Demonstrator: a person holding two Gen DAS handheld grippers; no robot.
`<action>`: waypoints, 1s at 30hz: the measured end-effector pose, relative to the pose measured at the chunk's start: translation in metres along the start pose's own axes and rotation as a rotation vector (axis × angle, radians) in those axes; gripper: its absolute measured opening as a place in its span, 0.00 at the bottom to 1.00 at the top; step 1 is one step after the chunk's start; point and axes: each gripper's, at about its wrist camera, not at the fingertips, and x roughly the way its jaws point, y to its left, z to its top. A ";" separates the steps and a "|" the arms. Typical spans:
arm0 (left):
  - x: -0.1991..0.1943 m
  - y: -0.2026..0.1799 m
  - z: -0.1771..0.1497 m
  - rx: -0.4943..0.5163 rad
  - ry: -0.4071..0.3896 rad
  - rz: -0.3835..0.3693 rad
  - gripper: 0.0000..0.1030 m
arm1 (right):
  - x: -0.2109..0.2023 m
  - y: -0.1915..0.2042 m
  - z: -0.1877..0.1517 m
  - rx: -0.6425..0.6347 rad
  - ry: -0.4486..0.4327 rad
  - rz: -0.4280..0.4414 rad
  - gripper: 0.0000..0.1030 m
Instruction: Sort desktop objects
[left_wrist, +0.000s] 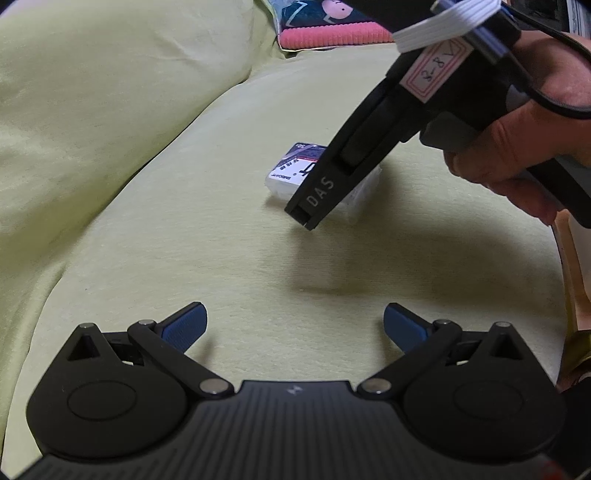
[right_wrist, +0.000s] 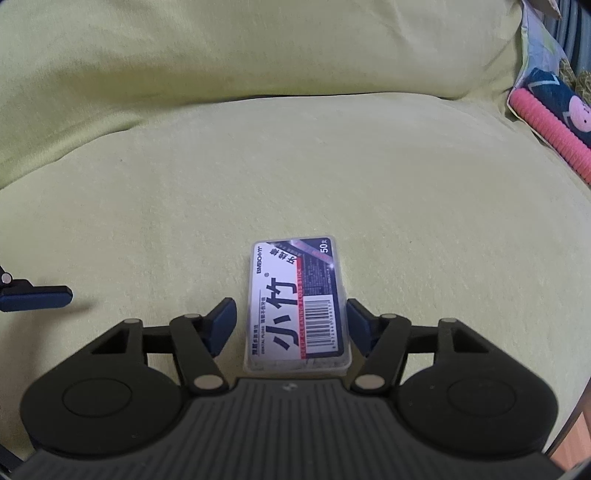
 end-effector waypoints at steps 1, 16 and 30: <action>0.000 0.000 0.000 0.001 -0.001 -0.001 1.00 | 0.000 0.001 0.000 -0.008 -0.001 -0.004 0.59; 0.002 -0.014 -0.004 0.039 -0.005 -0.037 1.00 | -0.006 0.002 -0.009 -0.005 0.011 -0.004 0.50; -0.007 -0.032 -0.001 0.064 -0.018 -0.061 1.00 | -0.031 -0.004 -0.027 0.060 0.021 0.049 0.50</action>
